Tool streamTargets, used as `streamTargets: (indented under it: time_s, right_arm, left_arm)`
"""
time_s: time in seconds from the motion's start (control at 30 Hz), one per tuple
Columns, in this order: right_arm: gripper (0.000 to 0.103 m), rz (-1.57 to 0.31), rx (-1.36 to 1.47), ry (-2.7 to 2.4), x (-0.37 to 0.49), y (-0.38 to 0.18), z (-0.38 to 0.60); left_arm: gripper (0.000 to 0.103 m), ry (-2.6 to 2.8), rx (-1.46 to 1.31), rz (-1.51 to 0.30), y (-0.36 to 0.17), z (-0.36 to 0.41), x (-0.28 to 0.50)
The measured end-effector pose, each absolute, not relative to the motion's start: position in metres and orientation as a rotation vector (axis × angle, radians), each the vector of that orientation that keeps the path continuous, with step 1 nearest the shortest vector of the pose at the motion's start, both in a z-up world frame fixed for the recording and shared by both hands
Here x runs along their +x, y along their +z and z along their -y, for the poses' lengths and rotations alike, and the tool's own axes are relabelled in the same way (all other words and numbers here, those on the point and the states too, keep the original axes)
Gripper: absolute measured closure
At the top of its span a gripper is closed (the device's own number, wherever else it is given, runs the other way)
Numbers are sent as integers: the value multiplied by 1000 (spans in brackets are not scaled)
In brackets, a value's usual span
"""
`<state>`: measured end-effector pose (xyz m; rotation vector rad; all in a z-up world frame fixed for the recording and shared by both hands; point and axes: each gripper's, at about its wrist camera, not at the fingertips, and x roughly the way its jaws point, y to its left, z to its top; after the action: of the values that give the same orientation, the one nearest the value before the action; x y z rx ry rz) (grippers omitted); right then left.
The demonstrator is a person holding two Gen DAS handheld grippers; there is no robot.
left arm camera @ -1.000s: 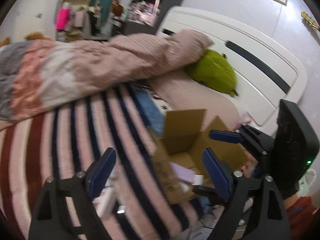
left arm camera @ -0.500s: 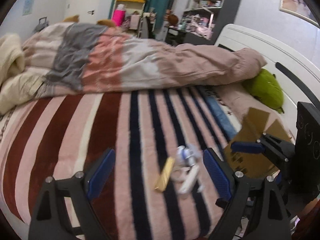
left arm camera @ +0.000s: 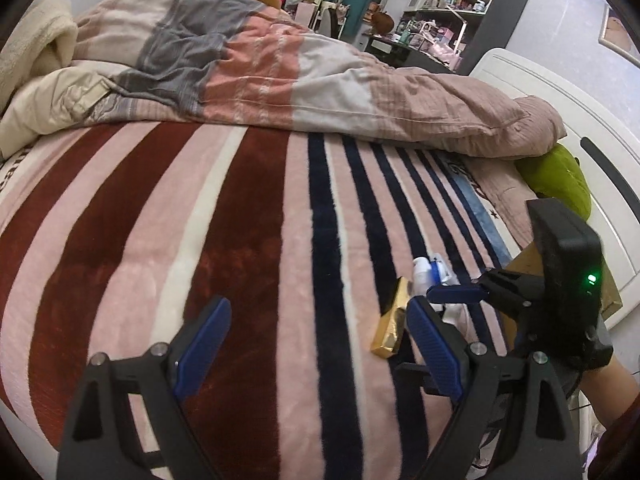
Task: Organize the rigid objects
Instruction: 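Grasp the gold bar-shaped box with the right gripper, then lower the gold box into the cardboard box and open the right gripper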
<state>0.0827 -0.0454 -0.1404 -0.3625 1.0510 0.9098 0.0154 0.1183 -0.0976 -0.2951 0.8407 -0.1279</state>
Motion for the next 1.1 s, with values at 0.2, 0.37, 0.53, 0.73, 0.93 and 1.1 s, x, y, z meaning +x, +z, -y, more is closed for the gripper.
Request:
streamTargets:
  time_s: [0.2,0.37,0.53,0.73,0.93,1.1]
  right_arm:
    - [26,-1152,-336,797,102,-165,32]
    - [79,-1160,-346,760,107,-174,19]
    - [90,-1105,-396,843,90,-172,9]
    - [90,-1111,-466,804,80,-175,7]
    - [90,-989,-394,871,63,-126,26]
    - [90,-859,-341,918,41,-66,54]
  left_arm:
    - [16,-117,-307,-836,-102,-127,12]
    - [16,-95,-311,-835,-104,-133,7]
    - [16,-84,-318,-834,-105,-138,4]
    - [16,-104,-324,-855,-108,-136,6]
    - [17,-257,-347,-817,-78,-113,12]
    - [42,-431,-377,-754,-33,-76,21]
